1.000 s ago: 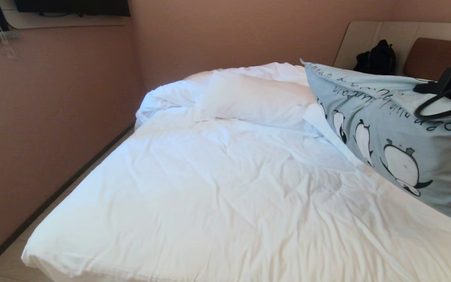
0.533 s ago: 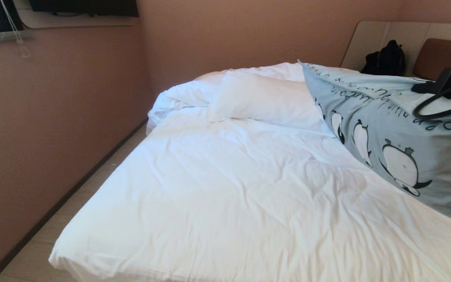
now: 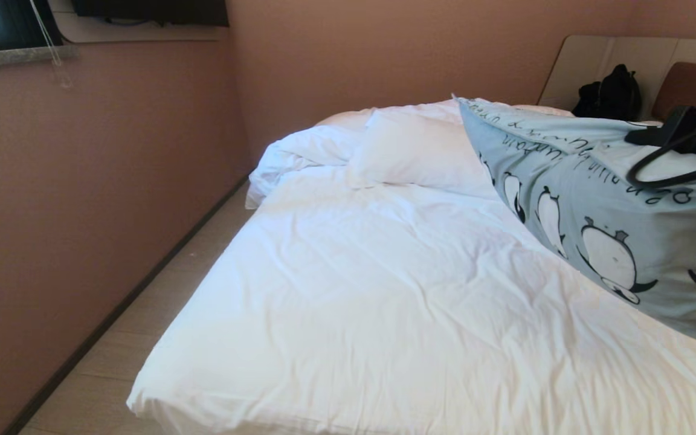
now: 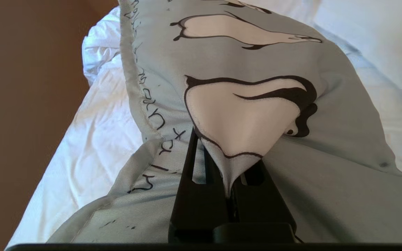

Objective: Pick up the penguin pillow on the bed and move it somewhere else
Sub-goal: Move to the foot of the bed

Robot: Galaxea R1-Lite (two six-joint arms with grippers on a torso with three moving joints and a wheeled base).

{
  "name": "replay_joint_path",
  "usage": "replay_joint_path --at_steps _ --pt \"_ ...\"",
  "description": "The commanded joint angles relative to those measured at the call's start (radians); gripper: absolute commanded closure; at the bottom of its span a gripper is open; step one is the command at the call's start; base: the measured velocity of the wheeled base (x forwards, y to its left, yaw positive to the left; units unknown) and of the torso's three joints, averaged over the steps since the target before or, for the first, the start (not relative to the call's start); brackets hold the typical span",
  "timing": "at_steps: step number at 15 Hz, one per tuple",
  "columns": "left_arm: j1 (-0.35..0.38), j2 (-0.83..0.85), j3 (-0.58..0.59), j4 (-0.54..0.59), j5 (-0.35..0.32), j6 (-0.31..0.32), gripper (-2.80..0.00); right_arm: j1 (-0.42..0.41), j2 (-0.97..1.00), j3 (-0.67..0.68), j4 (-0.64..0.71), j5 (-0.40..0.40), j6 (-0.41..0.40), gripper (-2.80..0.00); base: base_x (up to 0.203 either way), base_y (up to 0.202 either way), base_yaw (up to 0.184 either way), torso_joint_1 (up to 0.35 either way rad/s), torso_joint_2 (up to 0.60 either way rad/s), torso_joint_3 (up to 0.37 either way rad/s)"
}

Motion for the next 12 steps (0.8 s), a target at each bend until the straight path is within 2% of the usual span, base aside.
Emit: replay_joint_path --at_steps 1,8,12 --pt "0.0 0.0 0.0 -0.001 0.0 0.0 0.0 0.034 0.011 -0.001 -0.003 -0.06 -0.003 0.0 0.0 0.193 -0.003 0.002 0.0 0.001" --pt "0.0 0.0 0.0 -0.001 0.0 0.0 0.0 0.071 0.03 -0.017 0.002 -0.103 0.0 0.0 0.0 0.194 -0.002 0.001 0.0 0.004" --pt "0.0 0.0 0.0 -0.001 0.0 0.0 0.0 0.159 0.068 -0.038 -0.001 -0.252 0.0 0.0 0.0 0.197 0.0 -0.001 0.0 0.001"
